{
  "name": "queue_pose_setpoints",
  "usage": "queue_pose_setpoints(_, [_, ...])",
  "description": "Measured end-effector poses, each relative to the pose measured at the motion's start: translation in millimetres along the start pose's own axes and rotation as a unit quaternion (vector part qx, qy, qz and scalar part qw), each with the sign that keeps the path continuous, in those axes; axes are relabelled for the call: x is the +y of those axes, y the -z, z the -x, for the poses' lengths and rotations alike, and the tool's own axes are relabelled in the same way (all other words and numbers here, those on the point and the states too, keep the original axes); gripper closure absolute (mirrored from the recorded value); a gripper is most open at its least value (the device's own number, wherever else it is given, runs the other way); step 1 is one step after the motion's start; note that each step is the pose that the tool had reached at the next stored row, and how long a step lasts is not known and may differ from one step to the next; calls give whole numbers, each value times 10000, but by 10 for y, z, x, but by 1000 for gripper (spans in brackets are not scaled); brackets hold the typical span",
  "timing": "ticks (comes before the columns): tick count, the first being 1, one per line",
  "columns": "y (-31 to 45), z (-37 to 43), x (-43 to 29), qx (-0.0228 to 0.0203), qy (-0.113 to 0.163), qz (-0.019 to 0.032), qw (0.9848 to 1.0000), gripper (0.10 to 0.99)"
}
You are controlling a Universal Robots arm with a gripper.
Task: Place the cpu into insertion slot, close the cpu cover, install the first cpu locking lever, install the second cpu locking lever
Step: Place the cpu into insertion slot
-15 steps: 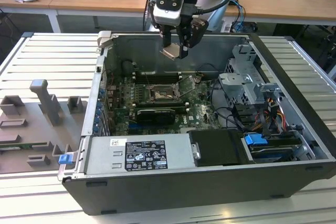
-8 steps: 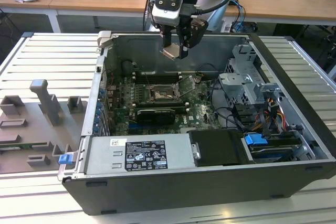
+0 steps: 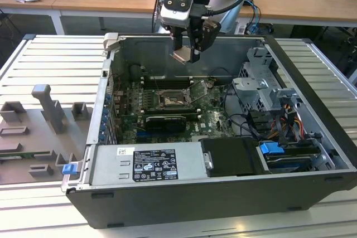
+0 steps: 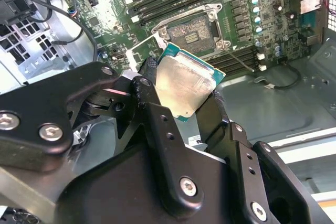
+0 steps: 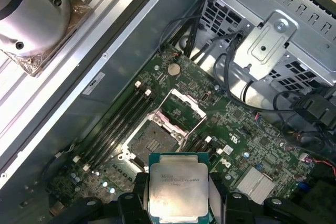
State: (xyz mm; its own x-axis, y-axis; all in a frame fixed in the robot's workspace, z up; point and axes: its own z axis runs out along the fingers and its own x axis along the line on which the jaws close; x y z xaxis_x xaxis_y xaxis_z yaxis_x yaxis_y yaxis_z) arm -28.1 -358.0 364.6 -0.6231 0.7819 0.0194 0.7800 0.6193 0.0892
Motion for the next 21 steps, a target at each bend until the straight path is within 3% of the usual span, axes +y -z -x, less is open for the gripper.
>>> queue_pose_setpoints(8, [-10,0,0,-15,-146,1,9999,545])
queue_pose_setpoints(13, [-47,1,-3,-79,-388,-35,9992,545])
queue_pose_setpoints(21, [-101,2,-9,-100,-652,-48,9978,545])
